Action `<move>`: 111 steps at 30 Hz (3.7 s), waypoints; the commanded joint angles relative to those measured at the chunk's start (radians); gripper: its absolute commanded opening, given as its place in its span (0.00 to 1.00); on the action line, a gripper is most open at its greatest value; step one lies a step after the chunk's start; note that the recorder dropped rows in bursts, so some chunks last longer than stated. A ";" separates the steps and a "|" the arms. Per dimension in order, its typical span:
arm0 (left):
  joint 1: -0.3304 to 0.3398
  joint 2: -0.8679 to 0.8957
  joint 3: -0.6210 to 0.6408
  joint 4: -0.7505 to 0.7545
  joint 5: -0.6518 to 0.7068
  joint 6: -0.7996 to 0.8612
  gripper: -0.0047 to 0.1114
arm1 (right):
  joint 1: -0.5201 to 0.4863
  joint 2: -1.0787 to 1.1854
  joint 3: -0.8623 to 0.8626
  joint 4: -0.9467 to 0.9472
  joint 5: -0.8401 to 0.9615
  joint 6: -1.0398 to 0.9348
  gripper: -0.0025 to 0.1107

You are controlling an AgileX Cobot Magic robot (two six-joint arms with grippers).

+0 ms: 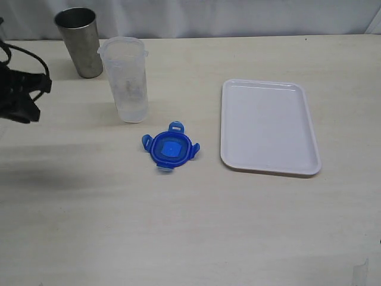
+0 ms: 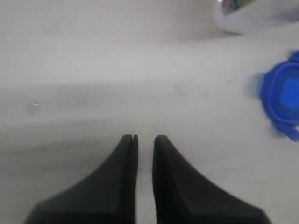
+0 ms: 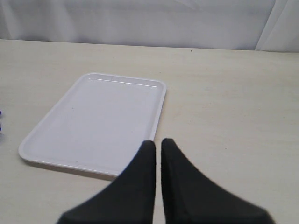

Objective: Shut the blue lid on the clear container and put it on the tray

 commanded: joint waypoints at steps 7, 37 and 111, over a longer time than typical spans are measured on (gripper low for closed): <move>0.000 -0.009 0.266 -0.718 -0.072 0.756 0.15 | 0.002 -0.004 0.002 0.002 -0.011 0.002 0.06; -0.175 0.258 0.307 -1.382 -0.127 1.518 0.45 | 0.002 -0.004 0.002 0.002 -0.011 0.002 0.06; -0.362 0.494 0.024 -1.382 -0.385 1.435 0.18 | 0.002 -0.004 0.002 0.002 -0.011 0.002 0.06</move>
